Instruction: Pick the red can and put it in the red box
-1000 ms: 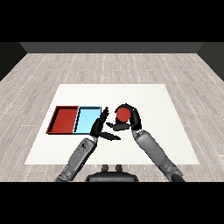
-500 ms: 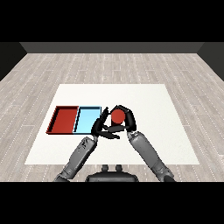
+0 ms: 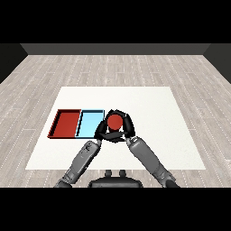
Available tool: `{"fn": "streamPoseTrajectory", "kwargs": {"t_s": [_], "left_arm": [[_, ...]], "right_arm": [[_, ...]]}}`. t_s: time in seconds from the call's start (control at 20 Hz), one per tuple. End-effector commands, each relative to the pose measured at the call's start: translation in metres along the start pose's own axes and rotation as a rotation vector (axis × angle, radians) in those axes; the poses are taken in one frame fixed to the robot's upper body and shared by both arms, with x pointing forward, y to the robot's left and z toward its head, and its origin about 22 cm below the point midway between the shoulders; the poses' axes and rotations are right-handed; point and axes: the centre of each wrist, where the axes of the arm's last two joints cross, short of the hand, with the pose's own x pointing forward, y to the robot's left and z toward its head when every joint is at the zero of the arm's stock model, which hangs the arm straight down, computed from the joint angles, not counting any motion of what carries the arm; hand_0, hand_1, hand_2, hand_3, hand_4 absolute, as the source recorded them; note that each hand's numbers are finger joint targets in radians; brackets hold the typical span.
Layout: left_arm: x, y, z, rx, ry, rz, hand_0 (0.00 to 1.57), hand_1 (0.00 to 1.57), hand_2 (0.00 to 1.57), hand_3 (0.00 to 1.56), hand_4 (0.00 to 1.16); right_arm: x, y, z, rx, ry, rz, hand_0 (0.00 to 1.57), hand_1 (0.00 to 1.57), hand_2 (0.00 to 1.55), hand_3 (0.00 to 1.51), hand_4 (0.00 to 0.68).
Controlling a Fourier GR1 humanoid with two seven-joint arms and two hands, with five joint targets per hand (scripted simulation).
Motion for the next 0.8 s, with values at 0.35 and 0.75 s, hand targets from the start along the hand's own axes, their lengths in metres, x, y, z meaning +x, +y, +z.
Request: {"fn": "streamPoseTrajectory", "kwargs": {"t_s": [0.35, 0.75], "left_arm": [[0.008, 0.003, 0.003, 0.246, 0.066, 0.006, 1.57, 1.57, 1.51, 1.36, 0.73], [0.018, -0.012, 0.005, 0.292, 0.035, 0.011, 1.57, 1.57, 1.51, 1.38, 0.79]], "right_arm": [[-0.028, 0.013, -0.004, 0.017, 0.004, -0.018, 1.48, 1.48, 1.44, 1.38, 0.543], [-0.01, 0.031, 0.0, 0.038, -0.026, -0.002, 1.51, 1.51, 1.44, 1.38, 0.536]]}}
